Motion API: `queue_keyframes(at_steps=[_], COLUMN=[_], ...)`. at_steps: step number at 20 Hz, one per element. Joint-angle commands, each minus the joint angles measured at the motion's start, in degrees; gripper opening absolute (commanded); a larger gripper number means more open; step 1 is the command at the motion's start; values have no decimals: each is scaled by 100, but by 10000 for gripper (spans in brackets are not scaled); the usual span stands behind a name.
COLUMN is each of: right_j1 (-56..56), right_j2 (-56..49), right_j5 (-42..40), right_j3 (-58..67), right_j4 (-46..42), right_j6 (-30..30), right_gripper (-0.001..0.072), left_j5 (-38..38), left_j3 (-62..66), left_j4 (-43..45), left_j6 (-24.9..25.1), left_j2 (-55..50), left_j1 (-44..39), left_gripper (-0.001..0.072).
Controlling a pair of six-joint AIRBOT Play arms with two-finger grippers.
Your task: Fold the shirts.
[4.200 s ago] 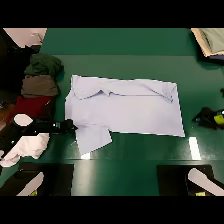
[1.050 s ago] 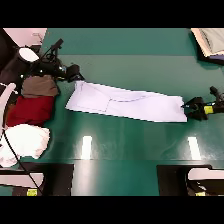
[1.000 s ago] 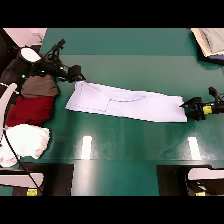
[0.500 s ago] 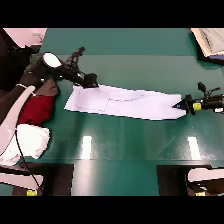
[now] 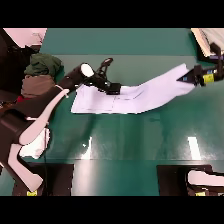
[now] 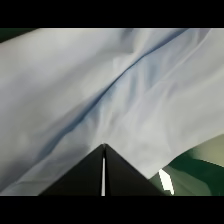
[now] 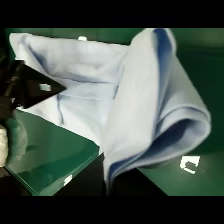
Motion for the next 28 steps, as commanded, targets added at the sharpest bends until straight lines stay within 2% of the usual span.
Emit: queue_keyframes(at_steps=[1,6,11,15,18,20,24,27,28], right_j1=[715,1508,1952,2177,2468,2754,3582,4476,4802], right_j2=[79,76,33,-203,-433,-610,-1106,-1679,-1893], right_j5=[90,-162,-452,-402,-420,-474,-1314,-2286,-2712], right_j3=[999,1971,2146,2146,2146,2146,2146,2149,2149], right_j4=[15,11,9,7,9,7,13,59,63], right_j6=[437,531,516,404,348,254,94,-533,-868], right_gripper=[14,14,14,14,14,15,16,21,82], left_j5=[26,-22,-170,-966,-1792,-1967,-2109,-2247,-2262], left_j3=[623,765,1137,1875,2590,2686,2688,2686,2680], left_j4=[-37,-57,-57,83,581,997,1453,1456,1449], left_j6=[-160,-203,-201,-186,-201,-203,-260,-247,-247], left_j2=[-664,-977,-957,-927,-922,-660,153,697,793], left_j1=[-302,-339,-225,52,417,804,1853,2577,2754], left_gripper=[23,23,24,23,23,23,23,23,24])
